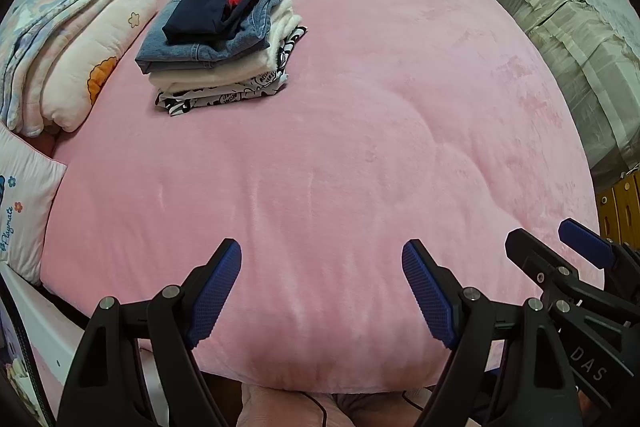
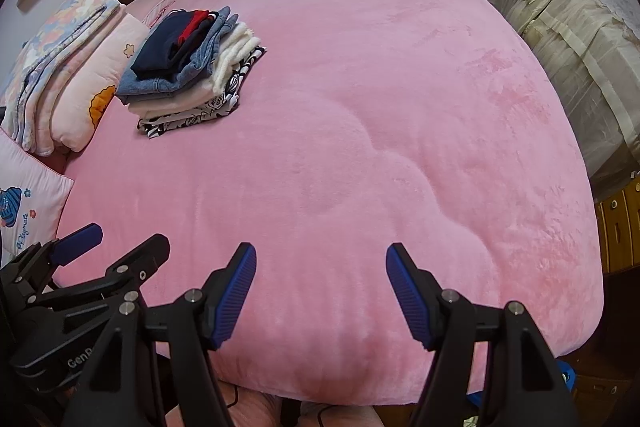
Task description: Fold large clothes
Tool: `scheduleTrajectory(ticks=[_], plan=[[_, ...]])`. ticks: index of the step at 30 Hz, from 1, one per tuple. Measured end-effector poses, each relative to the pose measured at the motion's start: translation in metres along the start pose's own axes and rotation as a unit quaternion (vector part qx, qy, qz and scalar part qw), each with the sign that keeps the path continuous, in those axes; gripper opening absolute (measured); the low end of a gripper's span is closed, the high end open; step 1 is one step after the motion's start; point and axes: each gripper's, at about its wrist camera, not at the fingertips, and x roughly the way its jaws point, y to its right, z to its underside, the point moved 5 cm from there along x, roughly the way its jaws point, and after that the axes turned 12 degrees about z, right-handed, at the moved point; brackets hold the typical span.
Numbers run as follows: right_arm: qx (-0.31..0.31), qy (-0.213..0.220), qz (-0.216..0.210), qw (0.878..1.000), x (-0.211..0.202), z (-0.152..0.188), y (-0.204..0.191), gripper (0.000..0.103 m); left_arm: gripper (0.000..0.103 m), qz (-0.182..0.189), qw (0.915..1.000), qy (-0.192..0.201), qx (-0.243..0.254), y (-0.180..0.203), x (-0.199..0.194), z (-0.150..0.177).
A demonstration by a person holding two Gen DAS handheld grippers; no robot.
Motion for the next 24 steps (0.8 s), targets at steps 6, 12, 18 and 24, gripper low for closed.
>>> scheduleTrajectory(ticks=[6, 12, 18, 24], plan=[[0.001, 0.0, 0.001, 1.0, -0.0001, 0.0005, 0.0009, 0.068, 0.081, 0.001, 1.0, -0.003, 0.001, 0.0017, 0.0022, 0.0002], [0.003, -0.004, 0.001, 1.0, 0.0019, 0.0023, 0.0044, 0.068, 0.081, 0.002, 1.0, -0.008, 0.0, 0.0036, 0.0046, 0.002], [0.003, -0.006, 0.002, 1.0, 0.0022, 0.003, 0.0047, 0.068, 0.081, 0.002, 1.0, -0.01, 0.0, 0.0041, 0.006, 0.0021], [0.003, -0.008, 0.003, 1.0, 0.004, 0.0039, 0.0058, 0.068, 0.081, 0.002, 0.9999, -0.011, 0.0, 0.0051, 0.0076, 0.0028]])
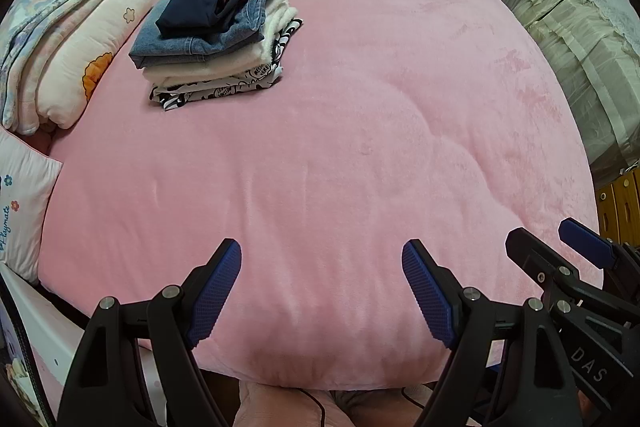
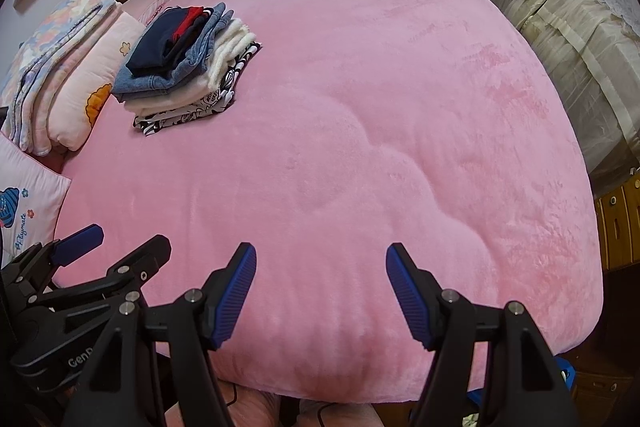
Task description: Fold large clothes
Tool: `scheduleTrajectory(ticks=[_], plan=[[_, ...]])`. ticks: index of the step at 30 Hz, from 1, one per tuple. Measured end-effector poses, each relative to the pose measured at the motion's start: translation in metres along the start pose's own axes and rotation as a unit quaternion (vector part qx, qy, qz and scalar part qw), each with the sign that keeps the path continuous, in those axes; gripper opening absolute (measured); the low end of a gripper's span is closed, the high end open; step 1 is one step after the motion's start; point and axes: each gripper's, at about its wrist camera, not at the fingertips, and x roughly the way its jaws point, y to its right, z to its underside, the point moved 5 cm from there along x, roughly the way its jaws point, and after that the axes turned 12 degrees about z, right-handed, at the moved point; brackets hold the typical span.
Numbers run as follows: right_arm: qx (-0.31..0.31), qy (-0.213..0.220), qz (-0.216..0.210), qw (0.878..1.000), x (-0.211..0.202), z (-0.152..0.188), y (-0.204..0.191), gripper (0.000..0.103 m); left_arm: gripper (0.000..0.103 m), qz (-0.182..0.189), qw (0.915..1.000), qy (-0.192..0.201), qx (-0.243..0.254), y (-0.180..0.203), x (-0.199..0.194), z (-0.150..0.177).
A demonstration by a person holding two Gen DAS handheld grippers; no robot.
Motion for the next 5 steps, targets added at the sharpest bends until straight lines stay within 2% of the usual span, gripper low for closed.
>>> scheduleTrajectory(ticks=[5], plan=[[-0.001, -0.001, 0.0, 1.0, 0.0014, 0.0008, -0.0004, 0.068, 0.081, -0.001, 1.0, -0.001, -0.001, 0.0009, 0.0009, 0.001]])
